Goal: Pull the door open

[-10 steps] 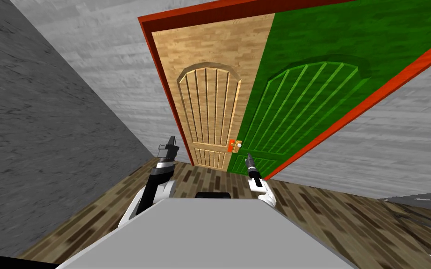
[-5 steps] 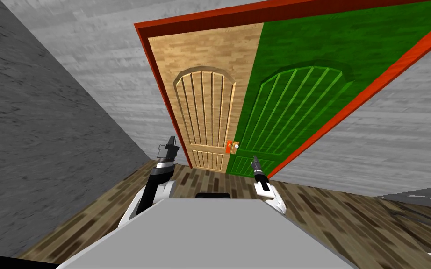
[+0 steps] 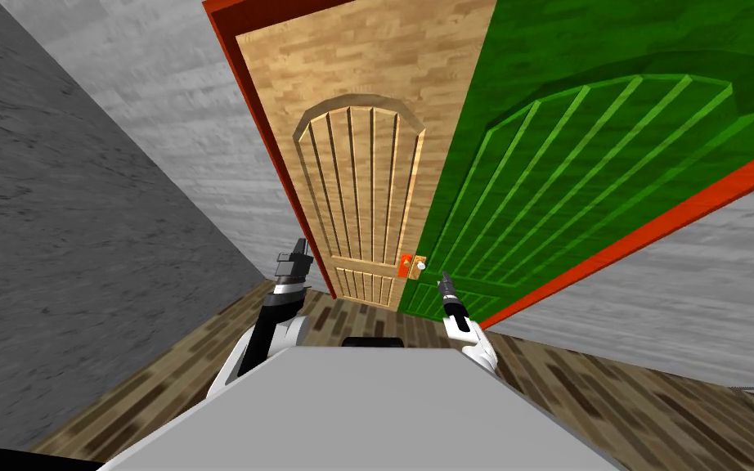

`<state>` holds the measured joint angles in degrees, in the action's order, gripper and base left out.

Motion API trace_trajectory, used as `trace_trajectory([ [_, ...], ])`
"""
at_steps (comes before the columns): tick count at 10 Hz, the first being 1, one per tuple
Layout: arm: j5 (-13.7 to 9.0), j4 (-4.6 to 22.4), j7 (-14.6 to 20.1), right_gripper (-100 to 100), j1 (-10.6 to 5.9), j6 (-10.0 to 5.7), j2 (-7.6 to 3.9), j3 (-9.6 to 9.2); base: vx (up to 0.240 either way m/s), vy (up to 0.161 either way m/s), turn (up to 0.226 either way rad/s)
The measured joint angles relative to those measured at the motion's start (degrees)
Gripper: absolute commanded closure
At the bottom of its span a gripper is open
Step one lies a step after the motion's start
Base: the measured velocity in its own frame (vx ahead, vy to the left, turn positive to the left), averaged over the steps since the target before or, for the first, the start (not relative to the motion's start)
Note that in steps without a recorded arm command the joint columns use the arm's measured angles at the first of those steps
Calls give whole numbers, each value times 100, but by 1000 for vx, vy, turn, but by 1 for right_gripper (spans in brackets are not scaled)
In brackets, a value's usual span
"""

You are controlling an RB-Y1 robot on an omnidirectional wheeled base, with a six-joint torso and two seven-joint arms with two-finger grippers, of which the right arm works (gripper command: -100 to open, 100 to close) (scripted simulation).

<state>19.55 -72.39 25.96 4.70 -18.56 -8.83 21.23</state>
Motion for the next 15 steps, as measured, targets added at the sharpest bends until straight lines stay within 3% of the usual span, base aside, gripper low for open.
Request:
trace_trajectory([
  [1,13,29,-18,-100,-84,-56,75,-68,214,109,209],
  [2,26,-126,4,-100,-102,-15,126,-196,149,119,73],
  [3,32,-116,10,-100,-182,2,149,-243,61,57,2],
  [4,33,-109,7,100,-195,0,153,-248,0,0,0],
  [10,37,-104,9,100,-181,1,170,-272,-21,-14,-17],
  [12,-40,-20,0,100,-125,-105,58,-239,-195,-94,-234],
  [13,-91,-83,4,-100,-48,-10,-26,-225,-209,-26,-105],
  [15,-90,-127,46,-100,31,16,-54,-235,-207,47,44],
])
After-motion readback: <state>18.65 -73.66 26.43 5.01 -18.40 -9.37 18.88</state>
